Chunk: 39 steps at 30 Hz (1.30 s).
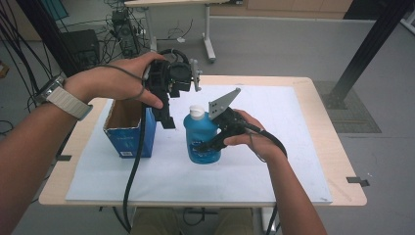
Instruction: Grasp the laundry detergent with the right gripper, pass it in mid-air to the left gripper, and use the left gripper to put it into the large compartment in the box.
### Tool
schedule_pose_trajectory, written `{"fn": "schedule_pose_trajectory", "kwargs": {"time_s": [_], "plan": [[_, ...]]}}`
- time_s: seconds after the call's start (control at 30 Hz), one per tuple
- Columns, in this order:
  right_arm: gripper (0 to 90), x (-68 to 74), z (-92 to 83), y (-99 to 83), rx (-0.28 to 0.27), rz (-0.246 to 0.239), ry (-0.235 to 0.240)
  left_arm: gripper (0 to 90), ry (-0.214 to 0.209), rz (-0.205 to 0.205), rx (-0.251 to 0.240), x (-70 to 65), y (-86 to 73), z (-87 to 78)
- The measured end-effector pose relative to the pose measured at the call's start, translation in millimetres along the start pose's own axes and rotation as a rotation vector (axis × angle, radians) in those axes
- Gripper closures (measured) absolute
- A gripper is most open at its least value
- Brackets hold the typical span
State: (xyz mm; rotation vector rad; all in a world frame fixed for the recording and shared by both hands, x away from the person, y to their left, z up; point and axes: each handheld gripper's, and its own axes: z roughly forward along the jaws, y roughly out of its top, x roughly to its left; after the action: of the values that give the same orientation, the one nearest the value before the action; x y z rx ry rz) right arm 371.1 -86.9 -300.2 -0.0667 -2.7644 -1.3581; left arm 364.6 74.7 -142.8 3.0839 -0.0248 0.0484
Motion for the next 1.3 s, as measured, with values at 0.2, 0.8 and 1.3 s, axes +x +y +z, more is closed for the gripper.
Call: {"fn": "schedule_pose_trajectory", "kwargs": {"time_s": [0.2,0.8,1.3], "plan": [[43.6,-0.8,1.5,1.0,-0.003,-0.004,0.005,5.1,-0.025,0.012,-0.006,0.0,6.5,2.1],[43.6,-5.2,11.1,4.9,0.005,-0.012,0.015,5.9,-0.056,0.001,-0.009,6.9,22.2,9.1],[43.6,-5.1,12.5,4.6,0.003,-0.016,0.02,6.4,-0.057,-0.001,-0.007,11.9,32.0,13.6]]}}
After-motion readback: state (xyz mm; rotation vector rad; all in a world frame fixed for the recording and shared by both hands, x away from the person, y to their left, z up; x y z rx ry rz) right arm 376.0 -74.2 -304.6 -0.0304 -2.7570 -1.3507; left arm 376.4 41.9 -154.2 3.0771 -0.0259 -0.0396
